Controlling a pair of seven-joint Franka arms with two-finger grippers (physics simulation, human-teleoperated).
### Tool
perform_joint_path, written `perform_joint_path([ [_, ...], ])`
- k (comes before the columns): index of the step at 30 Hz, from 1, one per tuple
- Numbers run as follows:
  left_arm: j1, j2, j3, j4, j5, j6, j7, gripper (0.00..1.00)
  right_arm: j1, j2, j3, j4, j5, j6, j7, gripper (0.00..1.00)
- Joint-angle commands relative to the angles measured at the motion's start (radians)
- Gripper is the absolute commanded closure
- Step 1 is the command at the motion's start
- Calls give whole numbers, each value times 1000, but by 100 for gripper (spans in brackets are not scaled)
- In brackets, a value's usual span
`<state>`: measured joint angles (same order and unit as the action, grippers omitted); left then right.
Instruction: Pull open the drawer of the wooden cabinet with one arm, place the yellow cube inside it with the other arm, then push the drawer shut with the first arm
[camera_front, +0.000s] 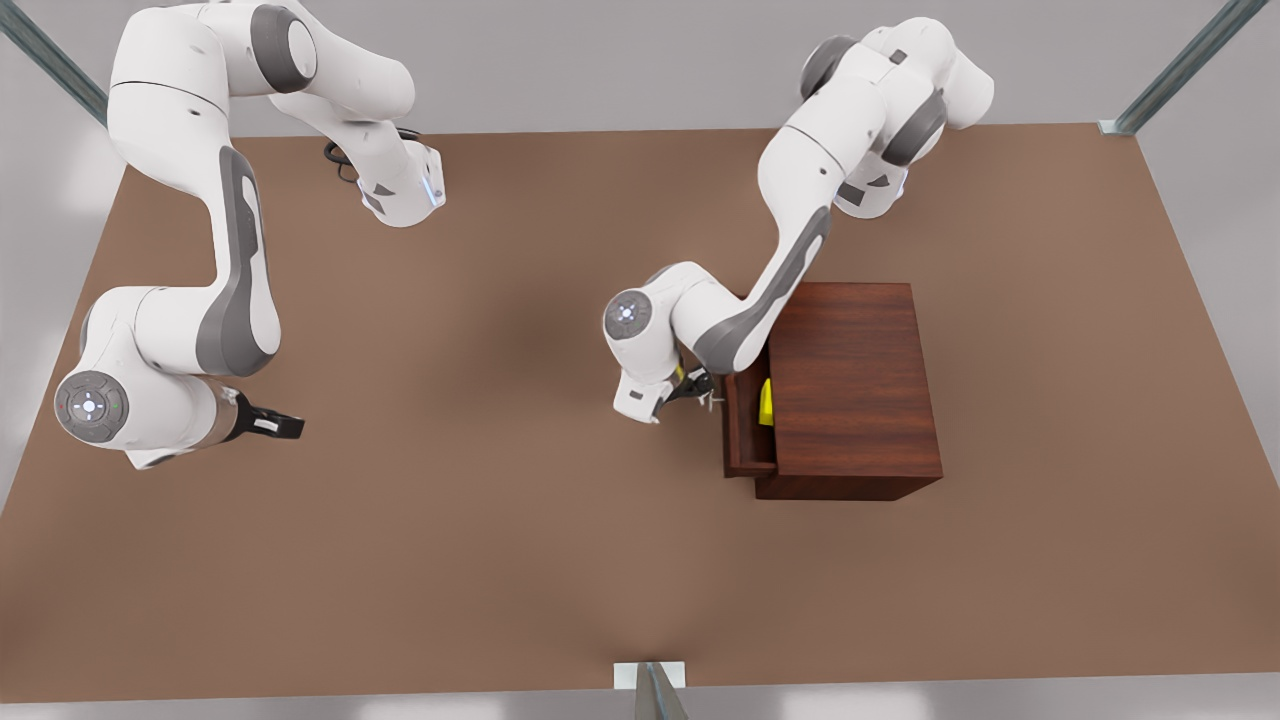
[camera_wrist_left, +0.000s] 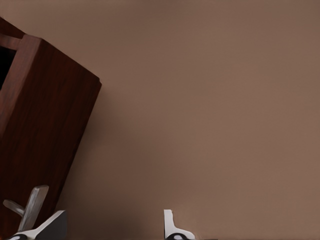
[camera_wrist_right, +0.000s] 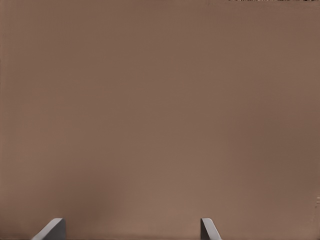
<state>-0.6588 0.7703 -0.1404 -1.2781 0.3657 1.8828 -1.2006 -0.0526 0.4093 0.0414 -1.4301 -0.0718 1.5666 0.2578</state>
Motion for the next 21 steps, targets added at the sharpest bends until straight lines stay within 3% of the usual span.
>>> perform_joint_path([
  [1, 4, -22, 4, -40, 1, -10, 12, 0, 0, -1, 0, 0, 1, 0, -209, 0],
  [19, 85, -100, 9, -161, 1, -17, 59, 0, 2, -3, 0, 0, -10, -3, -199, 0],
  [21, 110, -218, 13, -138, -25, -131, 96, 0, 2, -3, 2, 0, -10, -3, -198, 0],
])
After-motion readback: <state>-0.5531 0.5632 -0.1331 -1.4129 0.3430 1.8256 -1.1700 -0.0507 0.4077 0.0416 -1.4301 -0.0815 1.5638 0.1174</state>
